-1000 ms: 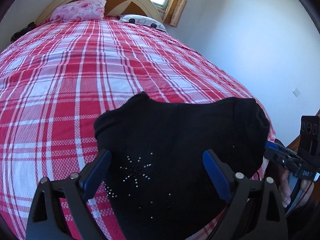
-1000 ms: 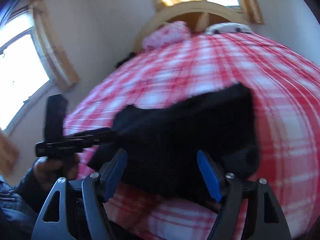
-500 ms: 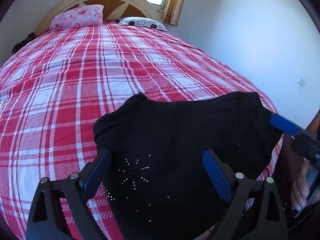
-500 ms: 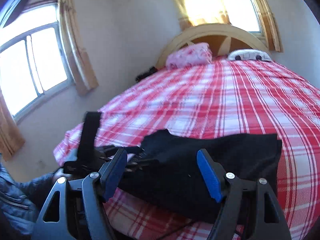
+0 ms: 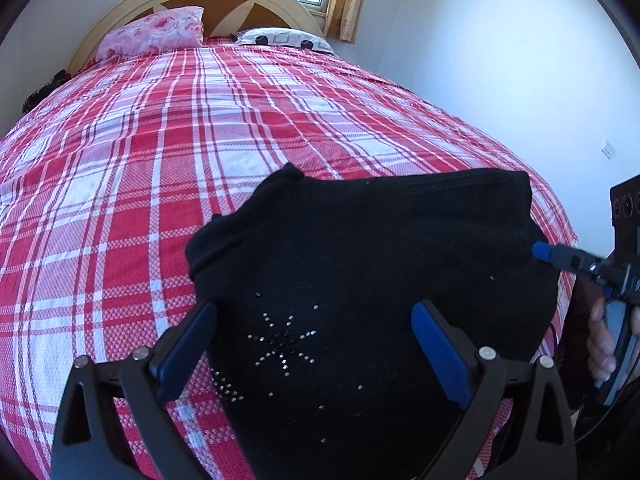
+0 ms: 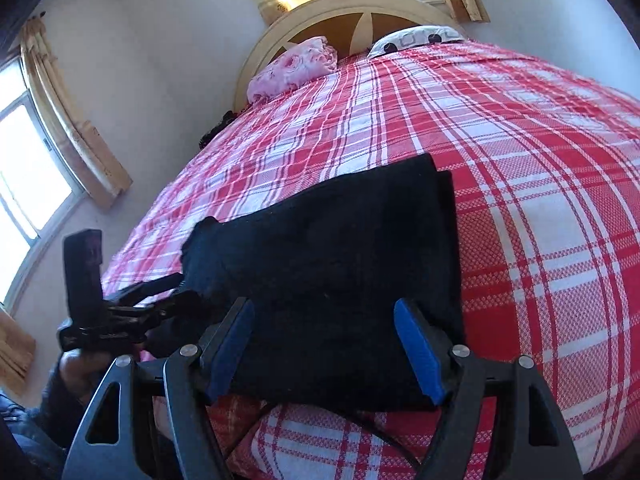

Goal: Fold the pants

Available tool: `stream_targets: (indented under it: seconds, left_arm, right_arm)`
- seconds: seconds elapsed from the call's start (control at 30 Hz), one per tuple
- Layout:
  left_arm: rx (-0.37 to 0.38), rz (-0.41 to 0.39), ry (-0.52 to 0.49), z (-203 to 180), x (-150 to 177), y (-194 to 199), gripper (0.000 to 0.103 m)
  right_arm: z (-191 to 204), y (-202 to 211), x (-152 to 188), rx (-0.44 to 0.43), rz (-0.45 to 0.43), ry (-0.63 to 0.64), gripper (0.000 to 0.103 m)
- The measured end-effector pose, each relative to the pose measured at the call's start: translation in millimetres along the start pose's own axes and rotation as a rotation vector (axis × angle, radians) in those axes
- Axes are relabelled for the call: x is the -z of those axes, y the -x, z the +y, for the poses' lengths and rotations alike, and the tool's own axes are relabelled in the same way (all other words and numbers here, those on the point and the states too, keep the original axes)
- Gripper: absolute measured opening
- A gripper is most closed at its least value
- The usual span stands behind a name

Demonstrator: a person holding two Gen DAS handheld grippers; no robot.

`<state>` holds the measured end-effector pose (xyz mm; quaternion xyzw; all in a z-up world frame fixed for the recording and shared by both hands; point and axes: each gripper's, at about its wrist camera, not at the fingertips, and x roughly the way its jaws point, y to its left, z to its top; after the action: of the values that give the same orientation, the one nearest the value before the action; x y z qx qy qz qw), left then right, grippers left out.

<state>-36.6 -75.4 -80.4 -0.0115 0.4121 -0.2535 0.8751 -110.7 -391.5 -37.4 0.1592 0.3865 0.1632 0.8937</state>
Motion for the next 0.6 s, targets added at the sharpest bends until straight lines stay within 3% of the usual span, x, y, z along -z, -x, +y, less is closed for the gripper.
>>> stream_targets:
  seconds: [0.1,0.17,0.3,0.4,0.5,0.6]
  left_arm:
    - [0.000,-0.001,0.000,0.2,0.4,2.4,0.100]
    - [0.002,0.002,0.004,2.2,1.7,2.9,0.100]
    - [0.008,0.014,0.018,5.8,2.9,2.3,0.103]
    - [0.009,0.025,0.012,6.3,5.0,-0.6,0.103]
    - [0.007,0.028,0.006,5.5,4.7,-1.2,0.103]
    - [0.013,0.028,0.008,7.1,5.4,0.3,0.103]
  right_arm:
    - [-4.0,20.8,-3.6,-0.017,-0.014,-0.045,0.074]
    - [6.4,36.7,-7.5,0.012,-0.054,-0.005,0.074]
    - [17.8,40.7,-18.1,0.018,-0.050,0.028,0.074]
    - [23.8,24.9,-30.7,-0.024,-0.011,0.018,0.074]
    - [15.8,-15.3,-33.5,0.021,0.129,-0.018,0.074]
    - [3.4,-23.4,-34.1,0.003,0.130,-0.060,0.074]
